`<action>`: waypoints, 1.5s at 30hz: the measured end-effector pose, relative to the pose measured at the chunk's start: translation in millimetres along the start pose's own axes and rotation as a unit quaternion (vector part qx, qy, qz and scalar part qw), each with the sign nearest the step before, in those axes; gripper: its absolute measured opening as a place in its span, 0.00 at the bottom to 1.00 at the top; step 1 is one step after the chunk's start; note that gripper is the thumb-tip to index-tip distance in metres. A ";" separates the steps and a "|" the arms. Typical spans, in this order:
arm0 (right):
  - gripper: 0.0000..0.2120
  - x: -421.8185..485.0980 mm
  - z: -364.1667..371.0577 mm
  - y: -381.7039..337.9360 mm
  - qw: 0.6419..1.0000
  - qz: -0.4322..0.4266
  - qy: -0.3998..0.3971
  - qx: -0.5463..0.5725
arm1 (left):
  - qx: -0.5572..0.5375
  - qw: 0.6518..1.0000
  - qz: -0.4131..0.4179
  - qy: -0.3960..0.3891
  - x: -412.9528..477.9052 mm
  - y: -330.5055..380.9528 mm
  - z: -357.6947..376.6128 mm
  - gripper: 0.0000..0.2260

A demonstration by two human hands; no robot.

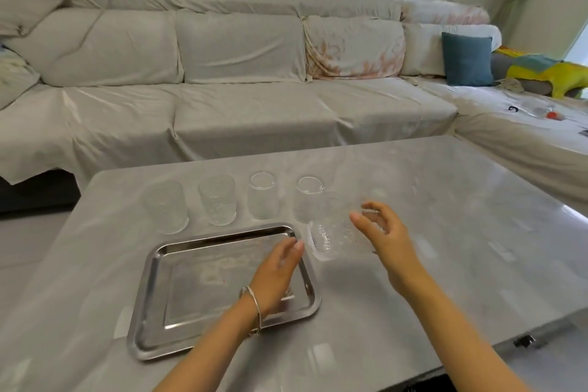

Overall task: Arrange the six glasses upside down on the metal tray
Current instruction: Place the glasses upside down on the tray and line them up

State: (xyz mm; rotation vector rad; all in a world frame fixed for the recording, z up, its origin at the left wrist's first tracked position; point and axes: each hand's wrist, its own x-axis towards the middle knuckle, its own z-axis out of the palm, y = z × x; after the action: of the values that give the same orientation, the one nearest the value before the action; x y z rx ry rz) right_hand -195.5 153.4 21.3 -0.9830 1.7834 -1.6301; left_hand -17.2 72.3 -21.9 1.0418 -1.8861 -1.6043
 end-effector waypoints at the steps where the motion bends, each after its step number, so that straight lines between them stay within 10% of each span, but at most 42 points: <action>1: 0.21 -3.0 8.7 -6.4 1.000 -0.005 -0.009 0.020 | -0.086 0.996 -0.026 -0.014 -4.0 7.7 0.4 0.32; 10: 0.30 -9.7 53.6 -16.7 0.978 -0.060 -0.197 -0.022 | -0.381 0.924 -0.036 -0.010 -6.5 17.0 -49.4 0.23; 21: 0.38 33.3 92.8 41.5 0.961 -0.046 -0.257 -0.095 | -0.211 0.966 0.055 0.136 54.8 -3.9 -89.5 0.34; 45: 0.29 60.6 95.8 103.1 0.960 -0.073 -0.204 -0.176 | -0.122 0.987 0.091 0.050 87.5 -53.5 -55.7 0.24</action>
State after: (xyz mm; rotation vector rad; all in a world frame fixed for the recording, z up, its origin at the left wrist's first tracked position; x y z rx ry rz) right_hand -173.1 48.2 -87.9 -1.5194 1.7677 -1.0952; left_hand -15.5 -32.7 -72.7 0.8076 -1.6201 -1.5969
